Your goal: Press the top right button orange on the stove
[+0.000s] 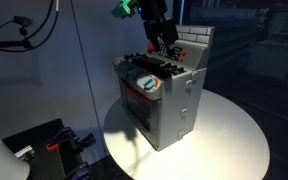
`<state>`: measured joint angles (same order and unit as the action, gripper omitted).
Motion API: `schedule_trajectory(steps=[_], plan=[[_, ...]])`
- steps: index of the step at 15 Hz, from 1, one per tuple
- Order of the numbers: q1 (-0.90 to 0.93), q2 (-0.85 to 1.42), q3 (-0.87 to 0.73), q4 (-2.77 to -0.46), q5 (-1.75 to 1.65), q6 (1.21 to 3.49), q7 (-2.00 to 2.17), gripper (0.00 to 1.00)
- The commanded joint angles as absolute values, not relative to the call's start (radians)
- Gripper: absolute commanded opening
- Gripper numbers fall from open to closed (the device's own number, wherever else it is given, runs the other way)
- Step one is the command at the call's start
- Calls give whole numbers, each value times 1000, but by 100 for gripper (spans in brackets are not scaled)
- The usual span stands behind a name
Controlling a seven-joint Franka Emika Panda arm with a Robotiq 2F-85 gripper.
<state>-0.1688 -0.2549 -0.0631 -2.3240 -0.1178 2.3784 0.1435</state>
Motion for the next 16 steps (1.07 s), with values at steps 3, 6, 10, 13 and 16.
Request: schedule_trajectory(steps=[3,6,10,13,16], plan=[[-170,-176,-69,-2250,-139,2421,181,100],[-167,-130,-73,-2203,-141,2431,180,100],[-161,-62,-80,-2127,-132,2428,171,100],[-154,-9,-85,-2071,-125,2425,161,100],[-144,44,-85,-2017,-115,2422,154,100]])
